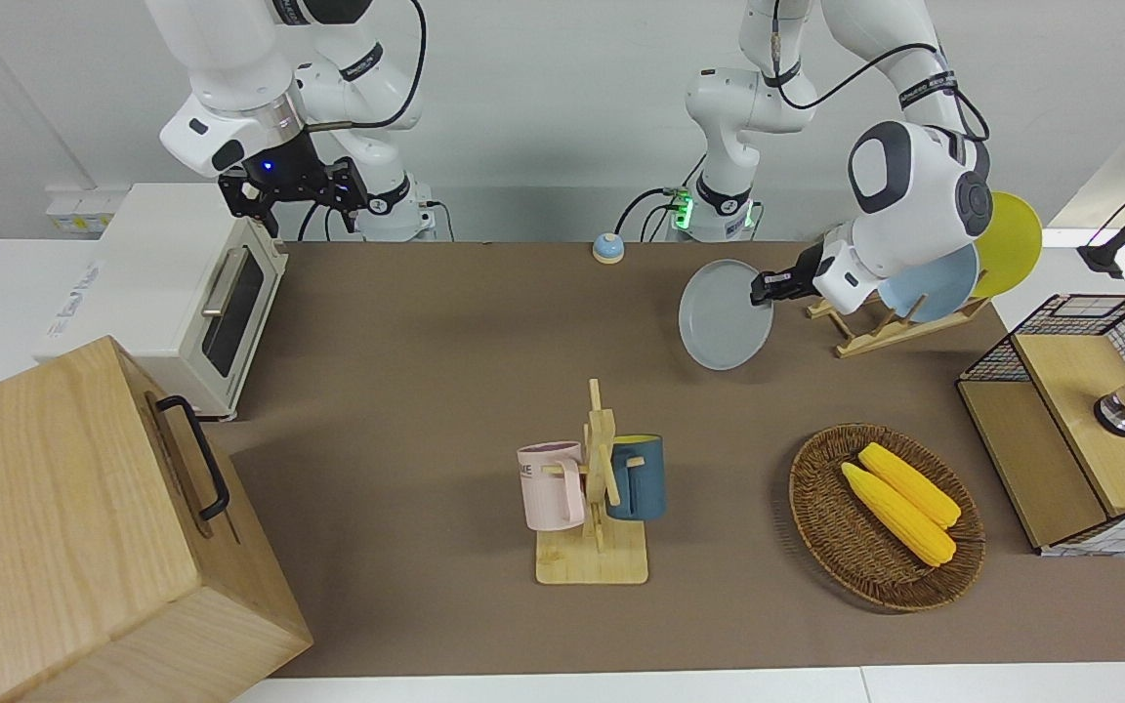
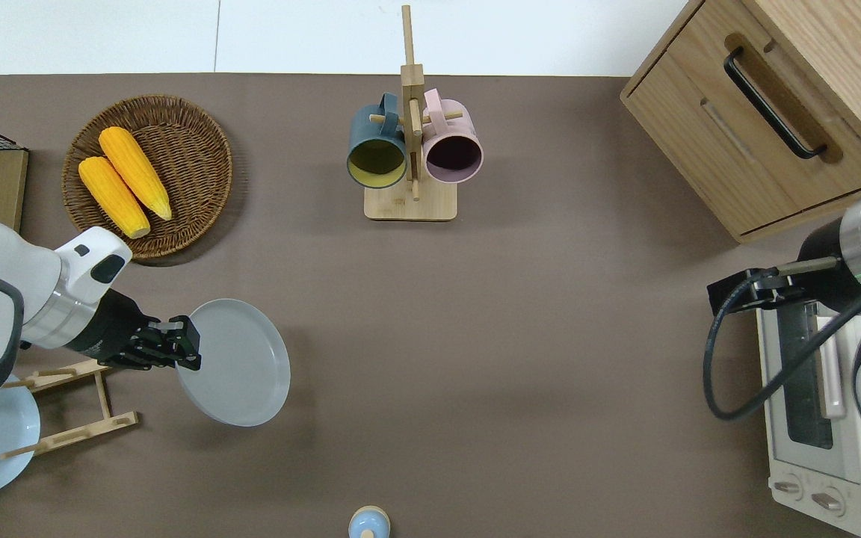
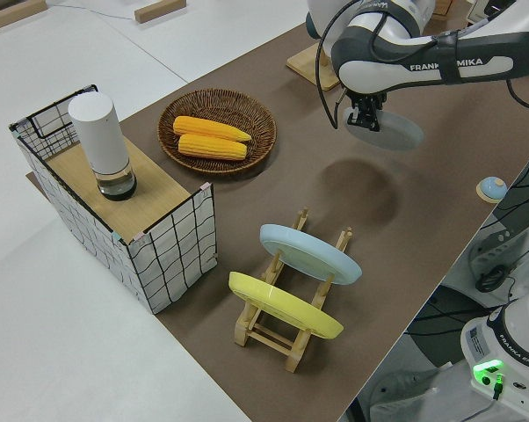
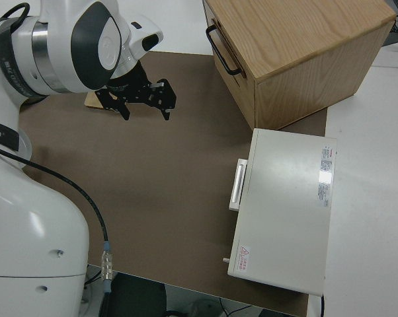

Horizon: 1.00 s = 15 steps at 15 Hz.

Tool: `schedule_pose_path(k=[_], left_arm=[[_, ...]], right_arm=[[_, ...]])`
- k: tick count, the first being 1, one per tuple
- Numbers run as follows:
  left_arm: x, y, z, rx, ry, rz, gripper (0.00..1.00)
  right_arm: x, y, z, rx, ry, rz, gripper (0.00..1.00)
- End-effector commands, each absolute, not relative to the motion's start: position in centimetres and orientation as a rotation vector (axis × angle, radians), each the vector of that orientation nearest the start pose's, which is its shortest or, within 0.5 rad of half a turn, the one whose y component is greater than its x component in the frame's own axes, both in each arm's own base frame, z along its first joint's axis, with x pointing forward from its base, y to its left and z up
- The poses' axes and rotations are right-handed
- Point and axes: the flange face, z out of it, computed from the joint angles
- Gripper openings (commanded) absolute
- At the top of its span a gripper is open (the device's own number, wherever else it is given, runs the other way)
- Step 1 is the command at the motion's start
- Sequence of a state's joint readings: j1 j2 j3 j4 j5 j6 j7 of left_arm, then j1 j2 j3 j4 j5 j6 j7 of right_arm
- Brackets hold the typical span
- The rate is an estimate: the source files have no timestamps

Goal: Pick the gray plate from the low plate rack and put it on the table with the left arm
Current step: 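Carry the gray plate with the left gripper away from the rack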

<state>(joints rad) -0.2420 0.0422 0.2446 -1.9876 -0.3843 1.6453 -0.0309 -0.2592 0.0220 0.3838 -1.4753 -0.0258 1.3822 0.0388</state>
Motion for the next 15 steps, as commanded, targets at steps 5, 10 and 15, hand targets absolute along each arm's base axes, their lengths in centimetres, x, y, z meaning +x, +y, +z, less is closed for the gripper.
schedule_pose_path(k=[5,10,15], left_arm=[[52.1,-5.9,38.7,-3.418,-0.195,0.679,0.0],[52.1,-6.1,38.2,-3.416,-0.192,0.674,0.06],[52.1,-6.1,38.2,-3.404,-0.178,0.671,0.99]], right_arm=[[53.6,6.0,64.5,-3.169,-0.108,0.181,0.983],[53.5,5.9,64.6,-3.168,-0.105,0.176,0.983],[53.6,6.0,64.5,-3.167,-0.108,0.183,0.983]])
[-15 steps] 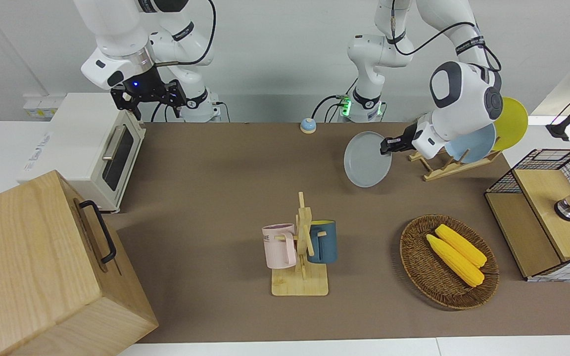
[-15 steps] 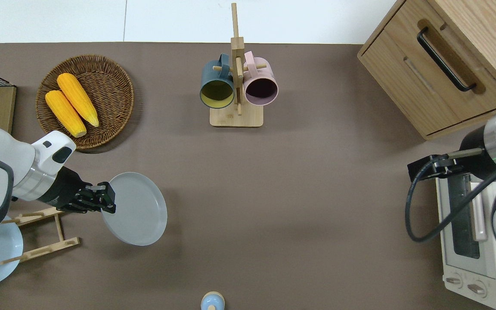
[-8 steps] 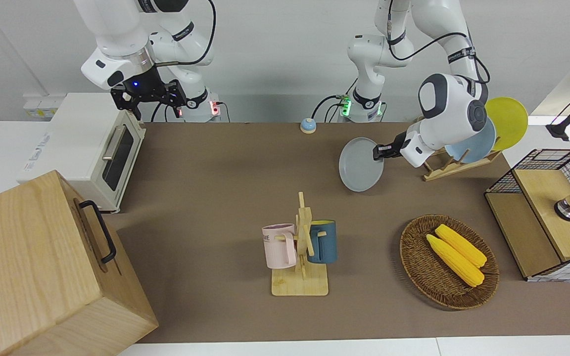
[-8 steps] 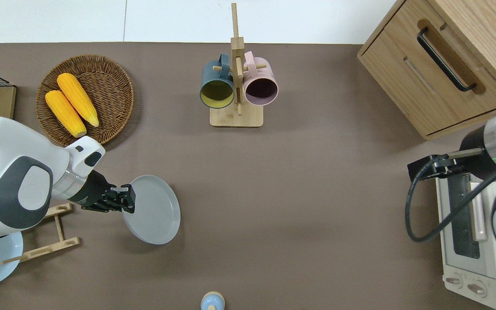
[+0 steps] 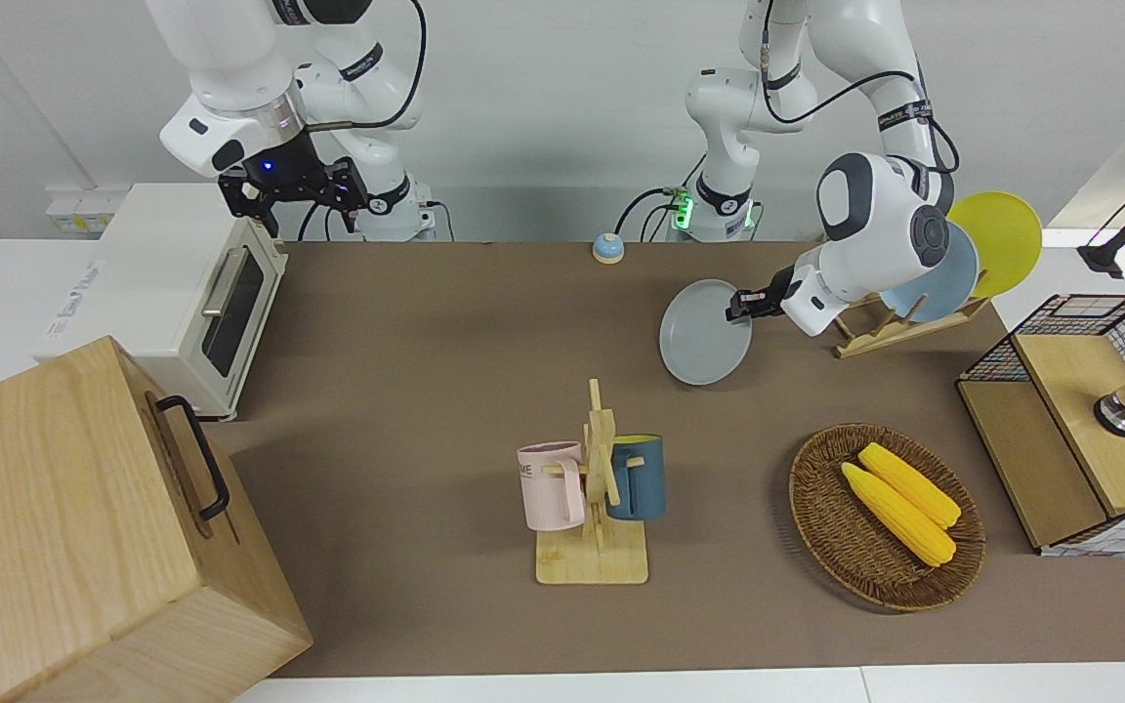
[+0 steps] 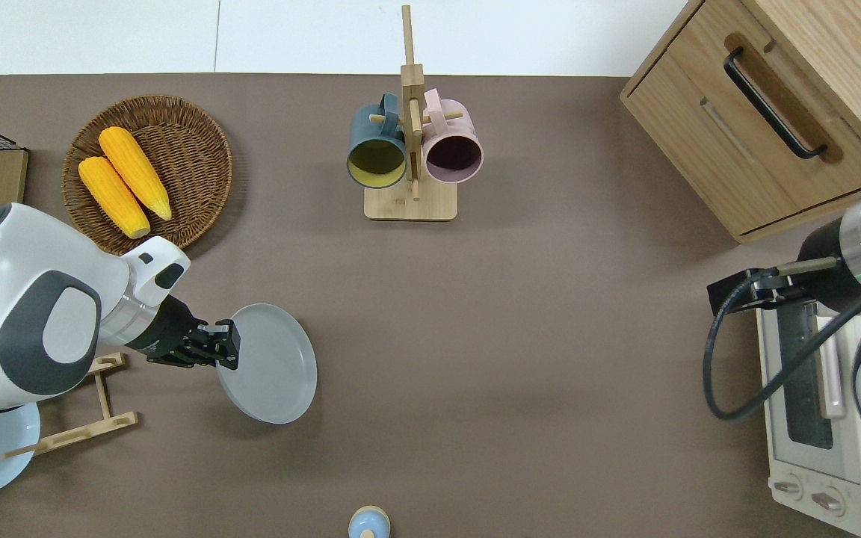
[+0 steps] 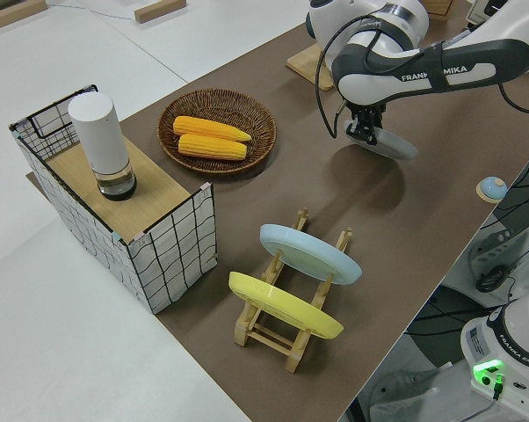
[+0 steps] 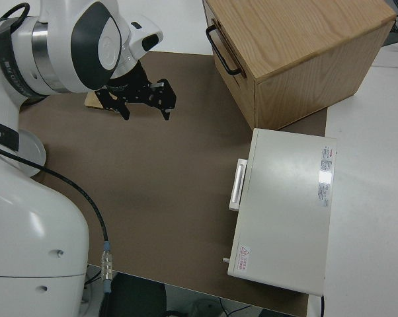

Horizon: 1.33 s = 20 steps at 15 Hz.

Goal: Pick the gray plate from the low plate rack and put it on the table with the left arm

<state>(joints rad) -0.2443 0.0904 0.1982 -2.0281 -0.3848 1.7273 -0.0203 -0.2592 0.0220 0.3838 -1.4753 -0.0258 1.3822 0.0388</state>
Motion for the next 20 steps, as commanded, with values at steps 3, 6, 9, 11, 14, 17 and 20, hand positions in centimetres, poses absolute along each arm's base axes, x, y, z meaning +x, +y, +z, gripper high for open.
schedule_pose_path(k=[3,6,9,11,14,17,20], left_arm=[[52.1,-6.0,38.2,-3.398,-0.172,0.667,0.99],[52.6,-5.3,39.2,-3.333,-0.108,0.597,1.0],[54.1,-4.4,42.5,-3.263,-0.03,0.44,1.0],[54.8,-3.9,45.3,-3.228,0.0,0.341,1.0],[55.7,-3.2,49.7,-3.189,0.024,0.188,1.0],[56.4,-2.5,53.7,-3.176,0.014,0.053,1.0],[56.5,-1.7,57.6,-3.145,0.011,-0.041,1.0]], right_arm=[[53.6,6.0,64.5,-3.167,-0.108,0.181,0.983],[53.6,6.0,64.6,-3.167,-0.108,0.179,0.983],[53.5,6.0,64.6,-3.169,-0.108,0.179,0.983],[53.6,5.9,64.6,-3.167,-0.105,0.181,0.983],[53.6,6.0,64.6,-3.169,-0.108,0.178,0.983],[53.6,6.0,64.6,-3.167,-0.108,0.179,0.983],[53.6,6.0,64.6,-3.167,-0.108,0.179,0.983]])
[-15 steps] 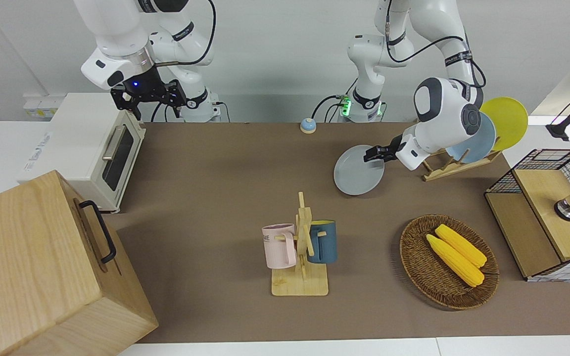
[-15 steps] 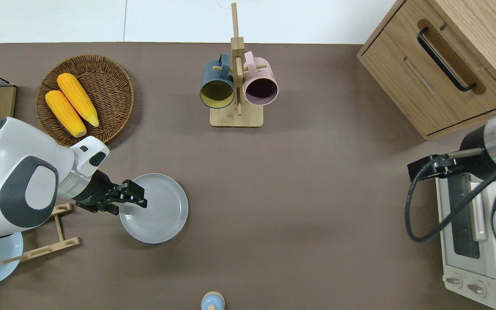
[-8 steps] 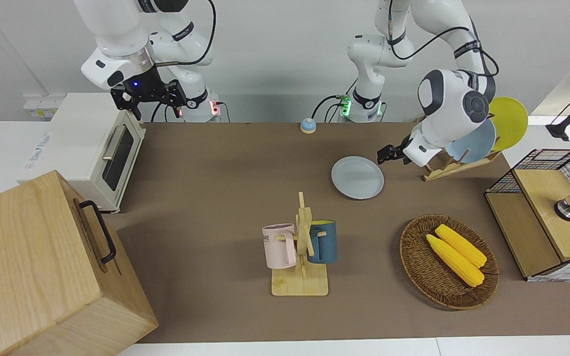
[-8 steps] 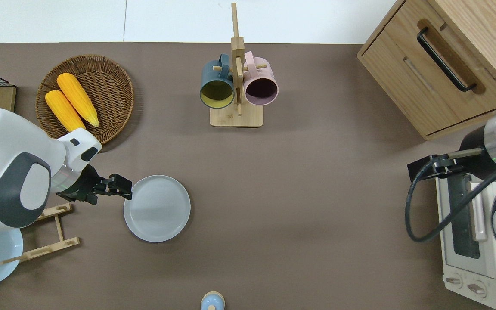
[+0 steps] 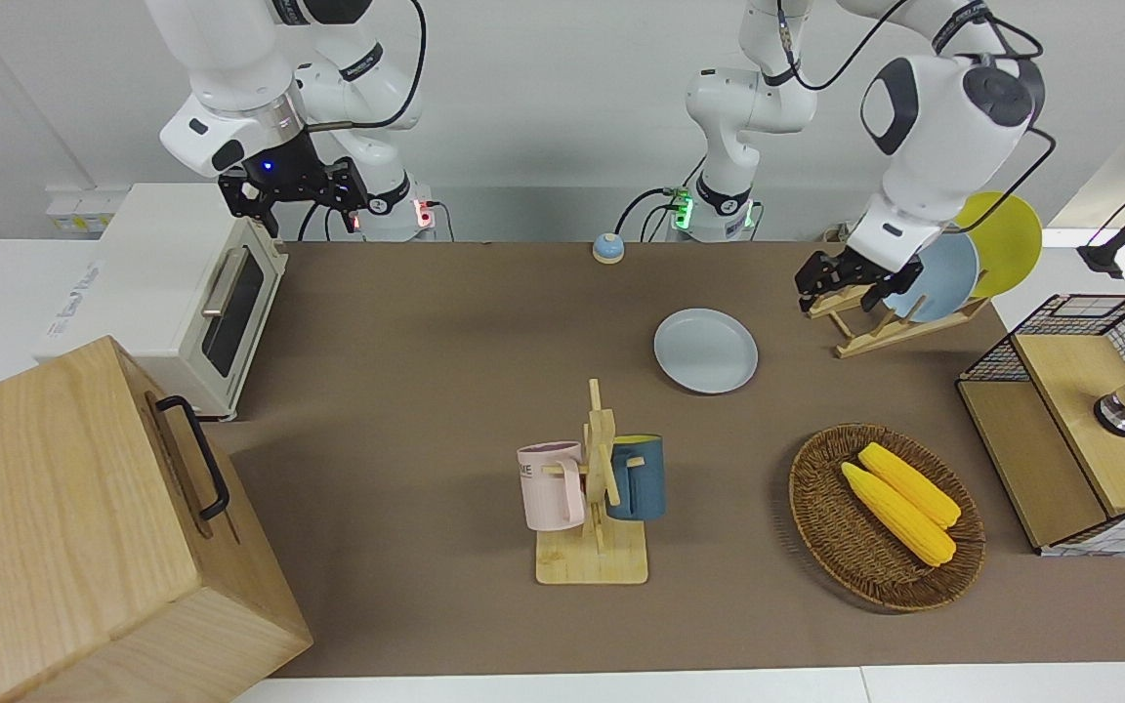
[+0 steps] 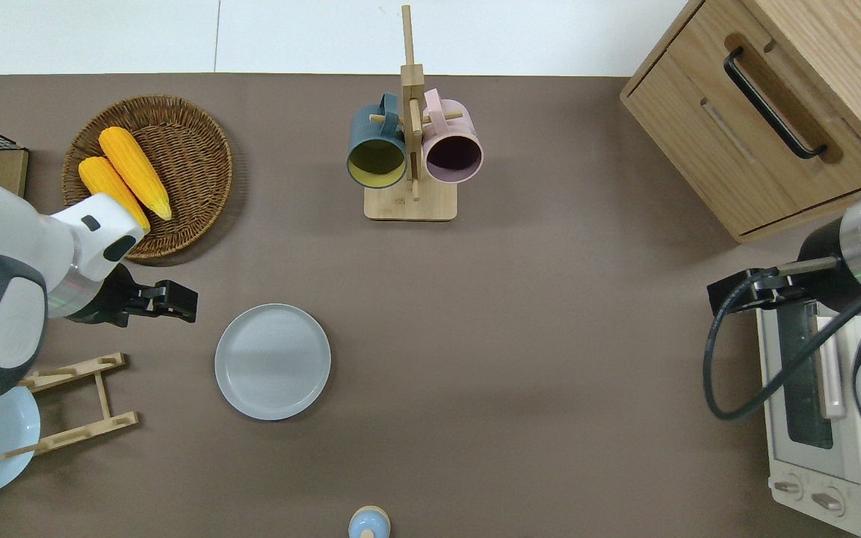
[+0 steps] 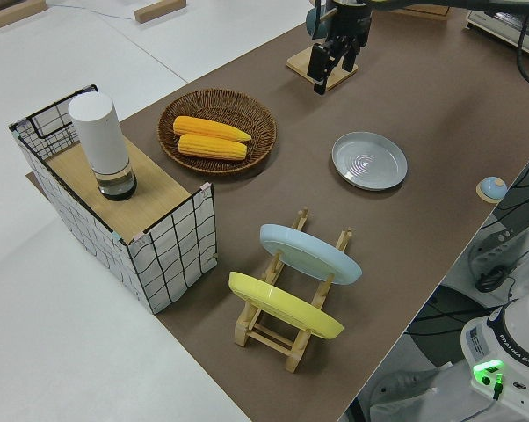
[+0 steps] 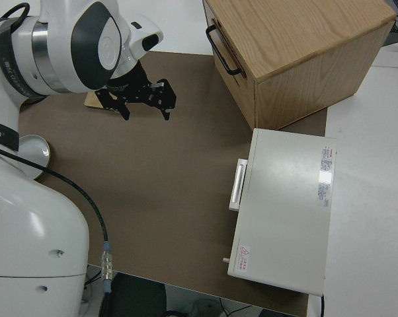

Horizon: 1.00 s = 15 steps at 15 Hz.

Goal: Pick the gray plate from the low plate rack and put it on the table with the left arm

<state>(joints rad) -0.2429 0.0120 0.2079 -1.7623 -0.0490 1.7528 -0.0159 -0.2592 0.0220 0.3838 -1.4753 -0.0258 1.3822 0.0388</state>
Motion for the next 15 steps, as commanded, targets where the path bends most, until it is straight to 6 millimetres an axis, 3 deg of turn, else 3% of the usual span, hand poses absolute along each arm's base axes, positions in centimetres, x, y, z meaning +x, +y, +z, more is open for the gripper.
schedule_pose_path(k=[1,4,9,15], left_arm=[[56.1,-1.3,58.5,-3.146,0.005,-0.048,1.0],[54.9,-0.7,60.1,-3.153,0.002,-0.056,1.0],[53.7,-0.6,61.1,-3.158,0.01,-0.029,1.0],[53.7,-1.0,61.5,-3.155,0.02,-0.024,1.0]], right_arm=[[53.6,6.0,64.6,-3.167,-0.108,0.179,0.983],[53.6,6.0,64.5,-3.167,-0.108,0.181,0.983],[53.6,6.0,64.6,-3.167,-0.108,0.179,0.983],[53.6,6.0,64.6,-3.167,-0.108,0.179,0.983]])
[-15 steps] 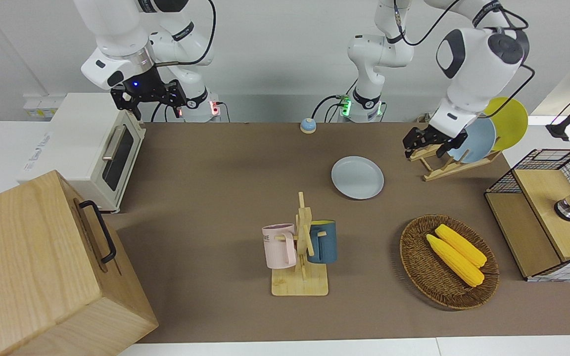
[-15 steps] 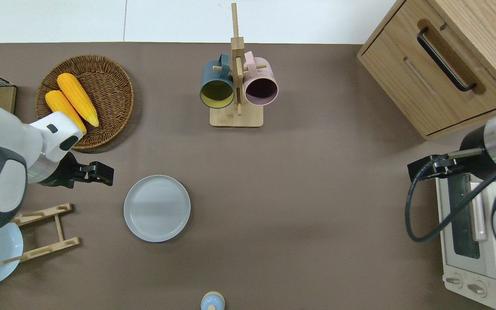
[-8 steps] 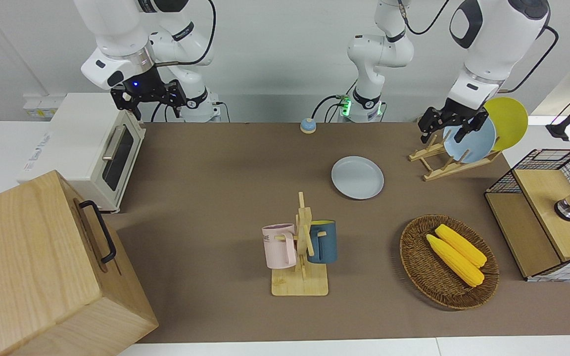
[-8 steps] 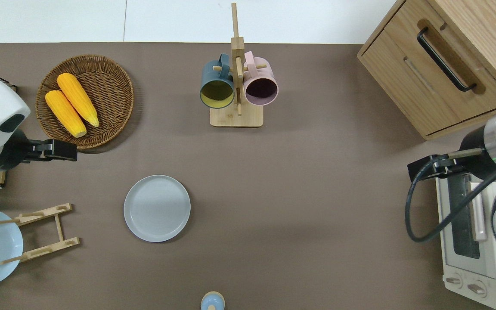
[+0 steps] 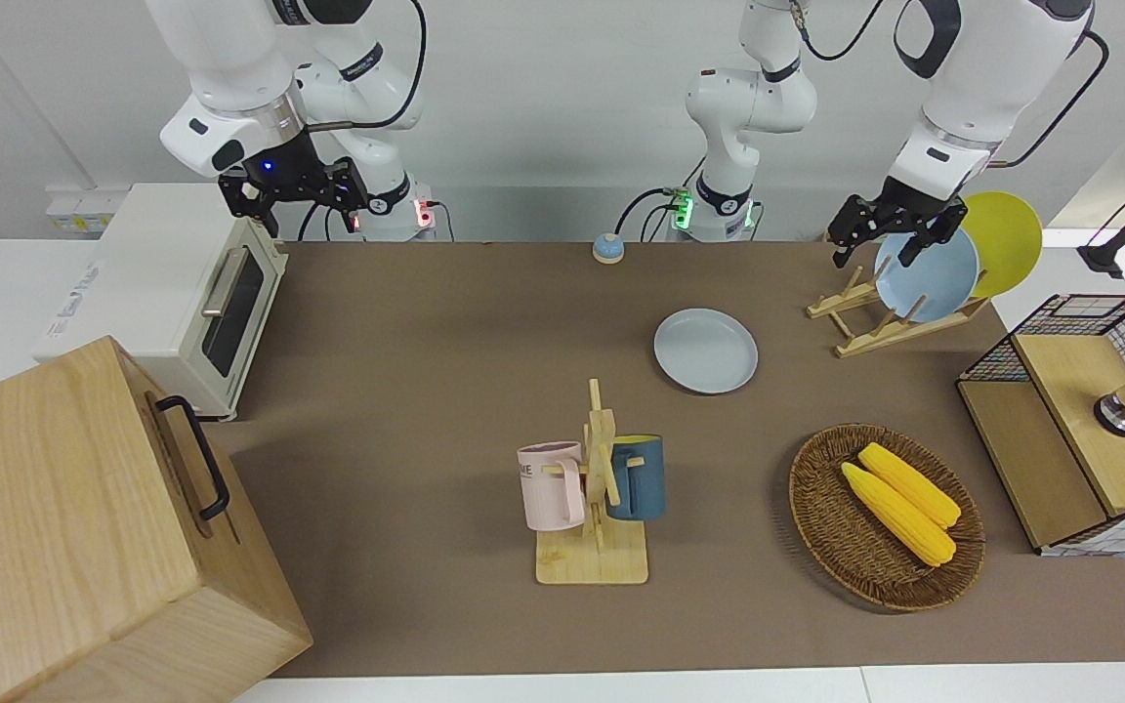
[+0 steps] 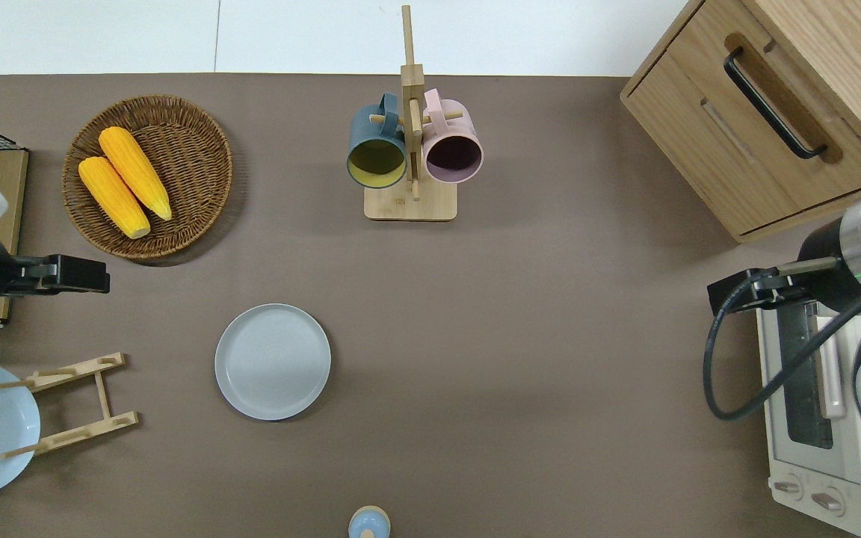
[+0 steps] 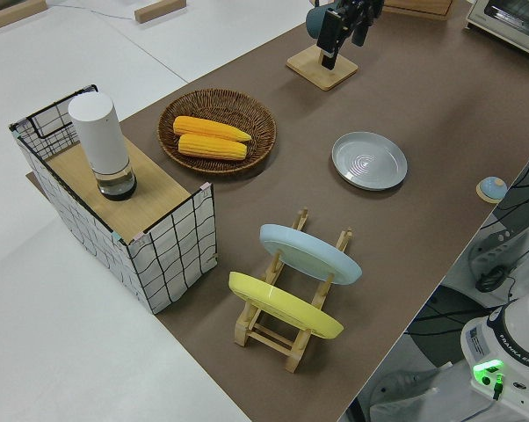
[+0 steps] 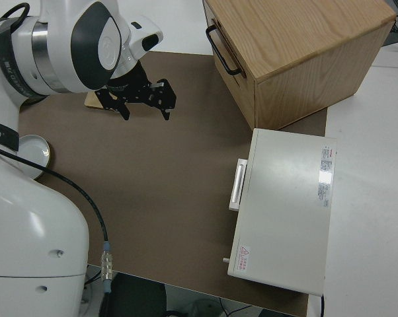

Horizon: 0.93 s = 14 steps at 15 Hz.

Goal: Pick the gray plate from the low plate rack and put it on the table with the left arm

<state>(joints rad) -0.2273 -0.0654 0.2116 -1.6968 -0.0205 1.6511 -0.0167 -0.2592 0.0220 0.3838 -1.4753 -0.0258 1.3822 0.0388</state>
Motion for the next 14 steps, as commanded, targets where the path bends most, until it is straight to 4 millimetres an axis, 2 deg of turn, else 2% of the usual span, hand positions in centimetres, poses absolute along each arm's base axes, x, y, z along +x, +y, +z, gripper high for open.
schedule_pose_path(k=[1,2,4,14], left_arm=[[53.7,-0.6,61.5,-3.155,0.008,-0.022,1.0],[53.7,-0.6,61.3,-3.154,0.003,-0.018,1.0],[53.7,-1.7,60.9,-3.147,0.031,-0.004,1.0],[54.2,-2.1,60.1,-3.119,0.058,0.002,1.0]], right_arm=[[53.6,6.0,64.6,-3.167,-0.108,0.179,0.983],[53.6,6.0,64.6,-3.167,-0.108,0.179,0.983],[53.6,6.0,64.6,-3.167,-0.108,0.179,0.983],[53.6,5.9,64.6,-3.169,-0.105,0.179,0.983]])
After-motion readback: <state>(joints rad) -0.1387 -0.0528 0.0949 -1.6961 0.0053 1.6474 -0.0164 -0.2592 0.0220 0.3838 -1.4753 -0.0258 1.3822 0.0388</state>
